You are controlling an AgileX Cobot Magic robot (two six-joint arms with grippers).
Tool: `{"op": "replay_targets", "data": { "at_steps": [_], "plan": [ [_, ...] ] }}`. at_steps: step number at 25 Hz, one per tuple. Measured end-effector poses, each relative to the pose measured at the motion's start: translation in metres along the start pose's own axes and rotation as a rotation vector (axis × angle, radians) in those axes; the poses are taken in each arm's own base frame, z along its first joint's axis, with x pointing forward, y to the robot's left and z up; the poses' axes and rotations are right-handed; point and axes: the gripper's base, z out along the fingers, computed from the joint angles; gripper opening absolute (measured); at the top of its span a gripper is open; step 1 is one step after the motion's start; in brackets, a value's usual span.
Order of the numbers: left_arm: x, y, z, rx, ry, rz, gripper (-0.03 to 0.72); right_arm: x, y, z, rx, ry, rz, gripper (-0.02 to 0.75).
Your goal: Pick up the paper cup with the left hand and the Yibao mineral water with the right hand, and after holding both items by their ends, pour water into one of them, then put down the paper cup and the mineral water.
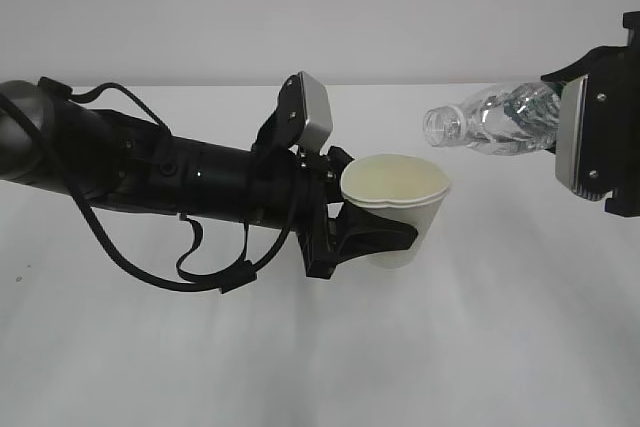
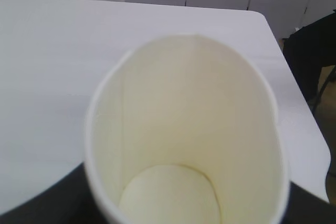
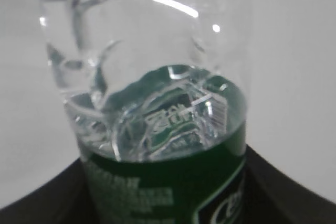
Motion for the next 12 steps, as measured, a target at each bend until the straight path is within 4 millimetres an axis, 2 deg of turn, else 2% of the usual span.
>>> {"op": "replay_targets", "data": {
  "at_steps": [4, 12],
  "plan": [
    [-0.0001, -0.0001, 0.0, 0.001, -0.001, 0.0, 0.433, -0.0006, -0.0059, 0.0, 0.014, -0.003, -0.021, 0.463],
    [-0.0002, -0.0001, 0.0, 0.002, -0.002, 0.0, 0.433, -0.0007, -0.0054, 0.0, 0.009, -0.005, -0.043, 0.463]
  ]
}}
